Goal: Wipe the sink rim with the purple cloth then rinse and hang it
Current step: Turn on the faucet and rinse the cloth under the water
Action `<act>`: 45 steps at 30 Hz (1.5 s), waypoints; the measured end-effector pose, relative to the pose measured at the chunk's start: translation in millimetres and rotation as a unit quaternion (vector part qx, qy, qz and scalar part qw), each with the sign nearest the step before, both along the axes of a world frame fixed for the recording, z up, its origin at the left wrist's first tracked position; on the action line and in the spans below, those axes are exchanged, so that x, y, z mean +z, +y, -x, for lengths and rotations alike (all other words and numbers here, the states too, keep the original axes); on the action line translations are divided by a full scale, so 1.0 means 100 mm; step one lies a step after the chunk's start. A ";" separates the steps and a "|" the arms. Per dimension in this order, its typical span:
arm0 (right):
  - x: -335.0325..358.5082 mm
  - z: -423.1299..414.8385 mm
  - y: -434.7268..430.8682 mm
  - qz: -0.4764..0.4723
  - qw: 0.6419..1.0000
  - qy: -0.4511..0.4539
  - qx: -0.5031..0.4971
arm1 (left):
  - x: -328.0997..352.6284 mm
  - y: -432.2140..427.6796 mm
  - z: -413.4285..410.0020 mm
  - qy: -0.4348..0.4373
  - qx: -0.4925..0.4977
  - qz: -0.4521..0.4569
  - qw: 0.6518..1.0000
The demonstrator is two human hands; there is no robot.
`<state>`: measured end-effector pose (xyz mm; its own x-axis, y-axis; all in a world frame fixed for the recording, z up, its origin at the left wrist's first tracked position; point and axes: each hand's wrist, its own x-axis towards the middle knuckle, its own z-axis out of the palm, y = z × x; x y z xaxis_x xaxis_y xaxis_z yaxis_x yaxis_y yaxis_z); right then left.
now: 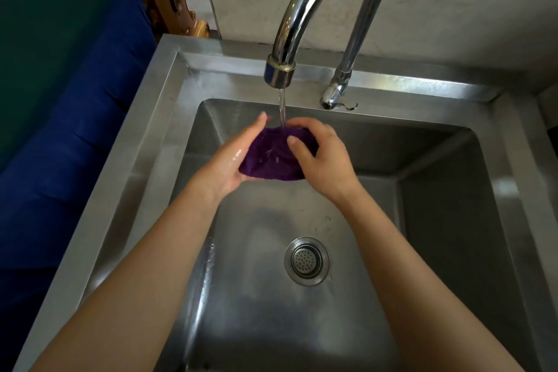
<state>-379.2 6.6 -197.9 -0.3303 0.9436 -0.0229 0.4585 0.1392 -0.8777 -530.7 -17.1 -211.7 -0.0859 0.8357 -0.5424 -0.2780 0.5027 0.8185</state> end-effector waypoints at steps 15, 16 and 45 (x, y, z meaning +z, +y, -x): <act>-0.04 0.29 0.10 -0.043 0.975 -0.195 -0.097 | -0.14 0.05 -0.46 0.176 0.185 0.015 0.967; -0.03 0.27 0.04 -0.038 0.977 -0.190 -0.091 | -0.15 0.07 -0.42 0.169 0.182 0.022 0.968; 0.21 0.60 -0.07 -0.060 0.982 -0.132 -0.119 | -0.11 0.11 -0.30 0.010 0.155 0.026 0.988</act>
<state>-439.1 -0.8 -176.6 -0.0971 0.9945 0.0385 0.6995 0.0957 -0.7082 -500.9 -6.2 -222.4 -0.3449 0.7386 -0.5792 -0.4086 0.4374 0.8011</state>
